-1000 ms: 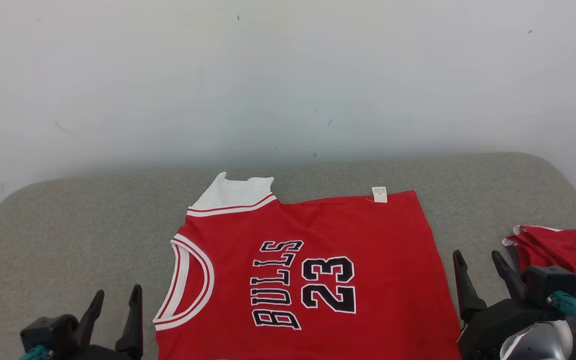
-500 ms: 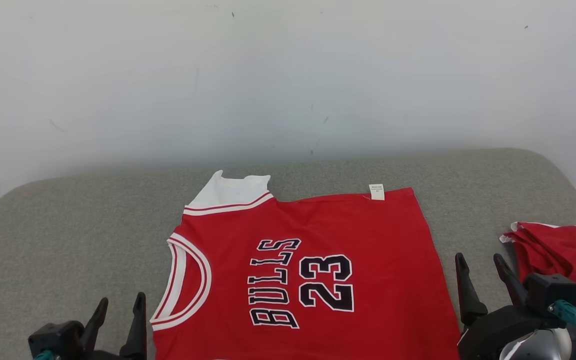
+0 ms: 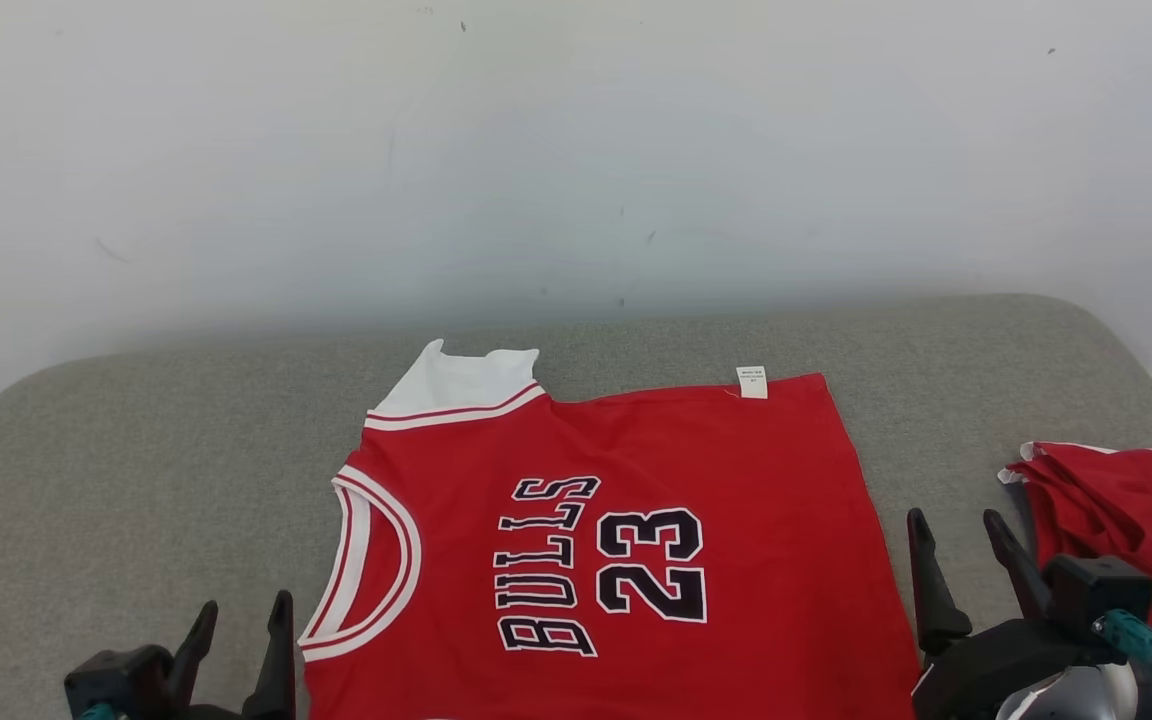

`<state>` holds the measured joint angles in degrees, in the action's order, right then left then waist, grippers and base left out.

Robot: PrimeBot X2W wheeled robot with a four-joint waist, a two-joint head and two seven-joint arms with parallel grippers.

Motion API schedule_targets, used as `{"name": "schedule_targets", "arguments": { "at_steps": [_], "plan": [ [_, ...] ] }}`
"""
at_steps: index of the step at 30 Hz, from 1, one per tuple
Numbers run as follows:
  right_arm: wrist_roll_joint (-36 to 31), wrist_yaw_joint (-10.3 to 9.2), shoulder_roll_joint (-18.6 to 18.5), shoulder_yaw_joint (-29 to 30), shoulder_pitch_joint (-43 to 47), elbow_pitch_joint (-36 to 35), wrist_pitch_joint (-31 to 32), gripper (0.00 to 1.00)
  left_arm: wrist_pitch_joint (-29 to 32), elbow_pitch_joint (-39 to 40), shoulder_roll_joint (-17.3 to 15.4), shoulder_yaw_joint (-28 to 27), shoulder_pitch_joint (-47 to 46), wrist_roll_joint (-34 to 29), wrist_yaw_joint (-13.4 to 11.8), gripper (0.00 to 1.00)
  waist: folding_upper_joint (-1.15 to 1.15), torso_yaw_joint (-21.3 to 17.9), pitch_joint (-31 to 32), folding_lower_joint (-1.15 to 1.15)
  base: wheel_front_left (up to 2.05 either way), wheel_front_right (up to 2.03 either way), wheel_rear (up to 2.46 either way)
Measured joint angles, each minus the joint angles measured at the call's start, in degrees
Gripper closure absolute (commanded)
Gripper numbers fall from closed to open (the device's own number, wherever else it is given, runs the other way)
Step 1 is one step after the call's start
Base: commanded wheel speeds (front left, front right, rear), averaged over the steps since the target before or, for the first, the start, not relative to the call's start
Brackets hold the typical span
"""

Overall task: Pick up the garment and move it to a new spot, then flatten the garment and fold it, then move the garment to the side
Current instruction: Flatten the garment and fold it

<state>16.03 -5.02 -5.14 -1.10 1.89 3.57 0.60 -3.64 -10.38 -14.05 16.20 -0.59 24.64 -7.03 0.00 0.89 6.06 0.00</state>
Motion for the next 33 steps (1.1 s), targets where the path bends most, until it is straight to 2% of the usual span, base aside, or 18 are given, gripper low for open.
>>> {"name": "schedule_targets", "arguments": {
  "at_steps": [4, 8, 12, 25, 33],
  "plan": [
    [0.00, 0.57, -0.13, -0.60, -0.12, 0.84, 0.18, 0.00, 0.58, -0.94, 0.05, 0.80, 0.01, 0.00, 0.00, 0.00, 0.00, 0.00, 0.07, 0.00, 0.00, 0.00, 0.00],
    [0.00, 1.16, -0.59, -1.49, -0.15, 3.20, 3.04, 0.00, 5.36, -3.89, -0.16, 2.68, 0.46, 0.15, 0.12, 0.00, 0.00, 0.11, 0.11, 0.00, 0.00, 0.00, 0.00],
    [-0.09, 2.03, -1.63, -2.75, -0.18, 5.31, 6.00, 0.00, 10.62, -6.08, -0.05, 4.69, 1.08, 1.41, 1.79, 0.00, 0.00, 0.31, 0.01, 0.00, 0.00, 0.00, 0.00],
    [-0.35, 1.97, -2.98, -3.71, -0.26, 9.31, 15.36, 0.00, 23.96, -8.05, 1.04, 6.87, 2.80, 5.28, 2.54, 0.00, 0.00, 0.95, -0.61, 0.00, 0.00, 0.00, 0.00],
    [-2.27, 1.04, -4.25, -4.15, -0.20, 11.00, 19.16, 0.00, 29.80, -8.49, 0.91, 7.34, 4.00, 6.10, 2.50, 0.00, 0.00, 1.02, -0.65, 0.00, 0.00, 0.00, 0.00]
  ]
}}
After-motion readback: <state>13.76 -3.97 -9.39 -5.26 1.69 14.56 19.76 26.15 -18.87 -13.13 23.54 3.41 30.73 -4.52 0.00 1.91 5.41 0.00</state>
